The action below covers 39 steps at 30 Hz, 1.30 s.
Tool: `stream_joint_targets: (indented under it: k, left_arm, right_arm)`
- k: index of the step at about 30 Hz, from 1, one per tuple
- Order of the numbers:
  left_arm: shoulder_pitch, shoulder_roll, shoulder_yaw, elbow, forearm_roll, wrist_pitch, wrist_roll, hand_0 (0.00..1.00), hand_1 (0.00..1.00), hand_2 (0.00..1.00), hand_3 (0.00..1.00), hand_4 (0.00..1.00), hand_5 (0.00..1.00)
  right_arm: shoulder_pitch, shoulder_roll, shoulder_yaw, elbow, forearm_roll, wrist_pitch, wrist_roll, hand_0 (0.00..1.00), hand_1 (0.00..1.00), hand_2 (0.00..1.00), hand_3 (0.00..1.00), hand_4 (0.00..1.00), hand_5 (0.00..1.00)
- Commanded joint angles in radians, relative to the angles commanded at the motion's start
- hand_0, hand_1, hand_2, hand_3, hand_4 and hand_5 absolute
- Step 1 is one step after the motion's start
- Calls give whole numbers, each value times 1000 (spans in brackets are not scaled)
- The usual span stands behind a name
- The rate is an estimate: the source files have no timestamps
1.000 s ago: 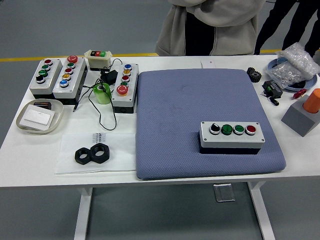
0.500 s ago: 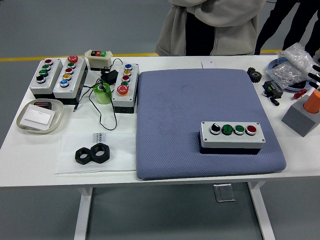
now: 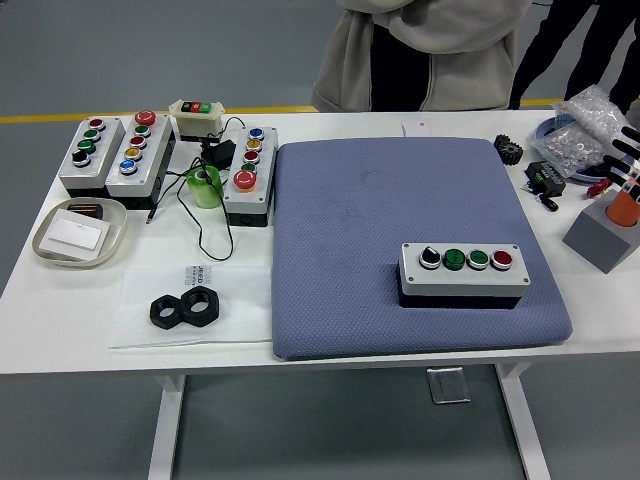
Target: Pick up the button,place it on the desk,press the button,press the button
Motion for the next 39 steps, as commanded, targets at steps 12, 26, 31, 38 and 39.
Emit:
stream_joint_targets:
  k: [12,26,31,38,39]
  left_arm:
    - [5,-2,-9,1,9,2,3,719,833,889,827,640,998]
    - [11,-1,-17,2,23,2,5,720,833,888,827,642,998]
    - [13,-1,-16,2,23,2,5,720,831,889,827,642,998]
    - [9,-1,-11,1,16,1,3,720,833,889,827,642,998]
    - [8,-1,-9,1,14,1,2,720,833,889,827,642,998]
  right_arm:
    - [1,2,-13,5,-3,-1,-4,963,857,888,854,601,895]
    - [-3,3,-14,9,-5,1,-6,963,855,886,853,583,924]
    - [-4,4,-14,11,-8,2,-8,963,855,885,852,582,925]
    - [-1,6,-12,11,-11,1,-10,963,854,885,852,581,924]
    - [-1,6,-12,11,-12,2,-11,963,854,885,852,581,924]
